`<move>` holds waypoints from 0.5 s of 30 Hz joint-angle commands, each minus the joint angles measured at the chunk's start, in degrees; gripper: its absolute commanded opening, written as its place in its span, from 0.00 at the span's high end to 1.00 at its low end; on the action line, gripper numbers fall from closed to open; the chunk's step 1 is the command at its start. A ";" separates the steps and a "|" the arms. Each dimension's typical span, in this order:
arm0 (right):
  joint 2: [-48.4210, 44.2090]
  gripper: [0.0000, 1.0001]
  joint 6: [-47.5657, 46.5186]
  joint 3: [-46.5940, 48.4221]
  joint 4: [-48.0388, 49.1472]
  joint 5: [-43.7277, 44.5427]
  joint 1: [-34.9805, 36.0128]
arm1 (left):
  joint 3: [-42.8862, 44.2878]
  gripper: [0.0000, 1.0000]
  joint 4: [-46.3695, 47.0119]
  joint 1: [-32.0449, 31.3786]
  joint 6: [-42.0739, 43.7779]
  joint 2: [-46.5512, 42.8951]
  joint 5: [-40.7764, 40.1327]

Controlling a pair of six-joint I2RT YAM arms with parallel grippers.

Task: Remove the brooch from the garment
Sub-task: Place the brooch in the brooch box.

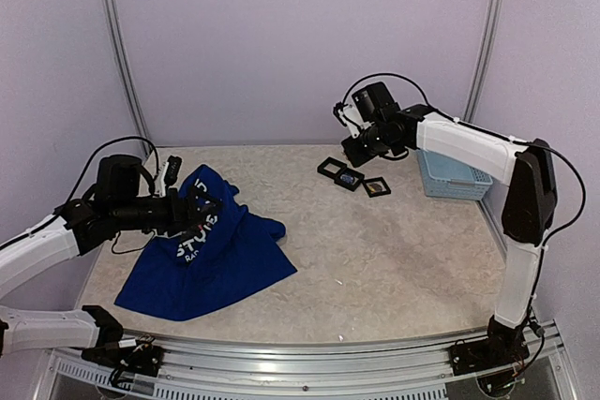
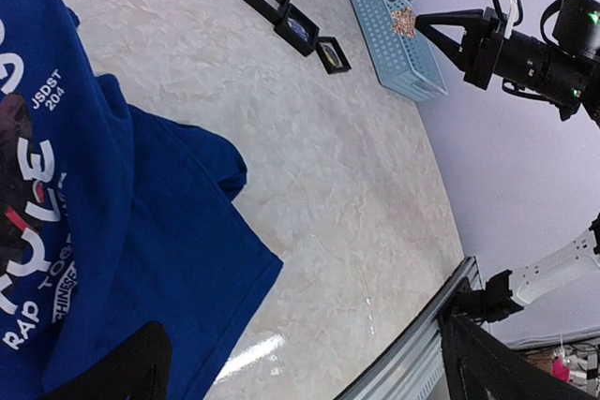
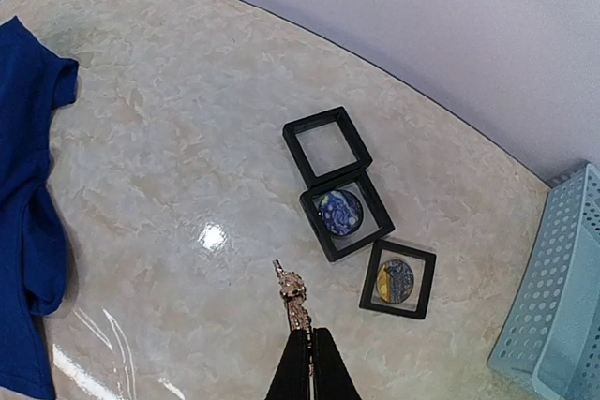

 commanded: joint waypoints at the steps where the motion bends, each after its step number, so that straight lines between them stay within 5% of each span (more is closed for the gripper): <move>1: 6.32 1.00 -11.70 1.02 8.38 2.65 -1.58 | -4.09 0.01 3.75 0.35 1.37 -1.57 -11.88; 15: 25.77 1.00 -27.16 14.60 17.50 5.82 -3.86 | -9.10 0.01 17.27 0.39 6.29 6.01 -17.71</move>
